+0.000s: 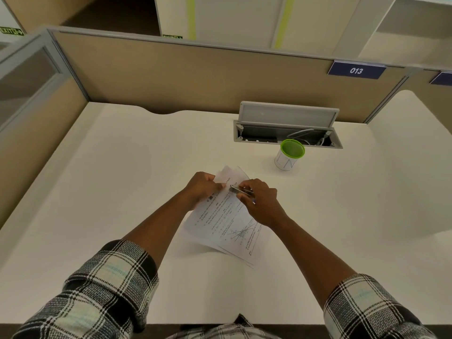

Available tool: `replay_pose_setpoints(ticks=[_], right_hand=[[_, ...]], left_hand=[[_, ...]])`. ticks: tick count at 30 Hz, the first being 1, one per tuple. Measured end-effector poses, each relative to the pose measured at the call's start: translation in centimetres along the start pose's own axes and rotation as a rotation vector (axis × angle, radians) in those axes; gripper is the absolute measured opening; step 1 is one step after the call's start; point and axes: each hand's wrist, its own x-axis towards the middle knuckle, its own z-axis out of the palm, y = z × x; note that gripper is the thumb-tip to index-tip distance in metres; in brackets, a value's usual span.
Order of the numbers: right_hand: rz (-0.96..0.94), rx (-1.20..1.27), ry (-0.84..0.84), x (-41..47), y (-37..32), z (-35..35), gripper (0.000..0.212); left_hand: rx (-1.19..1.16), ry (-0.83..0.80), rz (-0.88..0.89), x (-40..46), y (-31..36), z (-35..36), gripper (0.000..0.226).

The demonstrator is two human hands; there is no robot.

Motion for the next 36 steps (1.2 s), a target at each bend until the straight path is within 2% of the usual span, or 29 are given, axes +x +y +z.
replay_pose_setpoints(ticks=[13, 19, 30, 36], right_hand=[[-0.044, -0.063, 0.023, 0.3, -0.1, 0.5, 0.028], [-0.06, -0.024, 0.051, 0.5, -0.1, 0.2, 0.027], [-0.071, -0.131, 0.069, 0.8, -0.4, 0.0, 0.021], [-0.074, -0.142, 0.094, 0.8, -0.4, 0.1, 0.025]], left_hand=[[0.041, 0.014, 0.021, 0.2, -0.2, 0.4, 0.025], [0.06, 0.015, 0.017, 0.5, -0.1, 0.4, 0.023], [0.048, 0.005, -0.01, 1.1, -0.3, 0.4, 0.022], [0.065, 0.009, -0.008, 1.2, -0.6, 0.3, 0.015]])
